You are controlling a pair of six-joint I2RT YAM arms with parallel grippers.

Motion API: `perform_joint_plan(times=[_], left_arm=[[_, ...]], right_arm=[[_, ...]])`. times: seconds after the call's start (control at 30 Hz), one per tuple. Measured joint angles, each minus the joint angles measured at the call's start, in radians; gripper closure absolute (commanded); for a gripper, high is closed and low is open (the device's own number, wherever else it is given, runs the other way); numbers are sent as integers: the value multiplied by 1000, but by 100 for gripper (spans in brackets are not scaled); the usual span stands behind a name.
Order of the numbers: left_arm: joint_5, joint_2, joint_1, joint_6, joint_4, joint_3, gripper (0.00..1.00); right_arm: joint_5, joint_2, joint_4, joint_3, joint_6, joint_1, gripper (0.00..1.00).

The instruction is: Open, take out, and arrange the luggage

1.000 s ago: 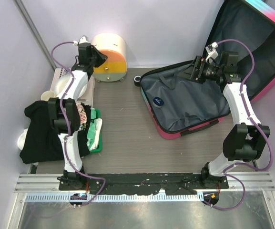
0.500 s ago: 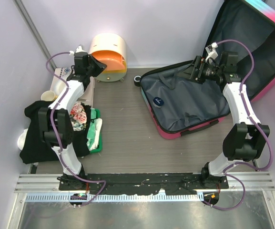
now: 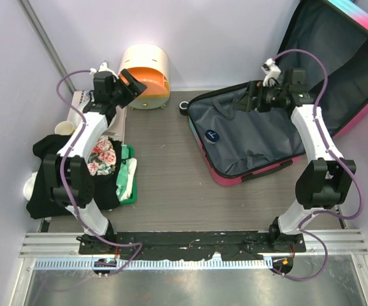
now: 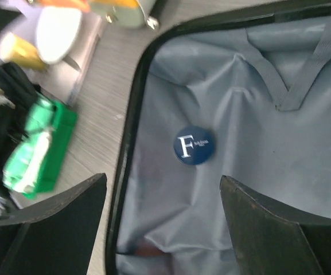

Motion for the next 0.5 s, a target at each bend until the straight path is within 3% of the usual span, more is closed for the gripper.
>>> perform_joint_plan(times=[0.07,0.27,0.5], left_arm=[[27,-56,7,44,-15,-20,13],[185,-236,43,200,-49,-66,12],[268,-325,50,280,-65,-139,12]], right_arm=[[74,13,-40,11,-101,53,15],[249,80,-88,-20,-341,249,13],[325,272,-81,-11,-230,280,9]])
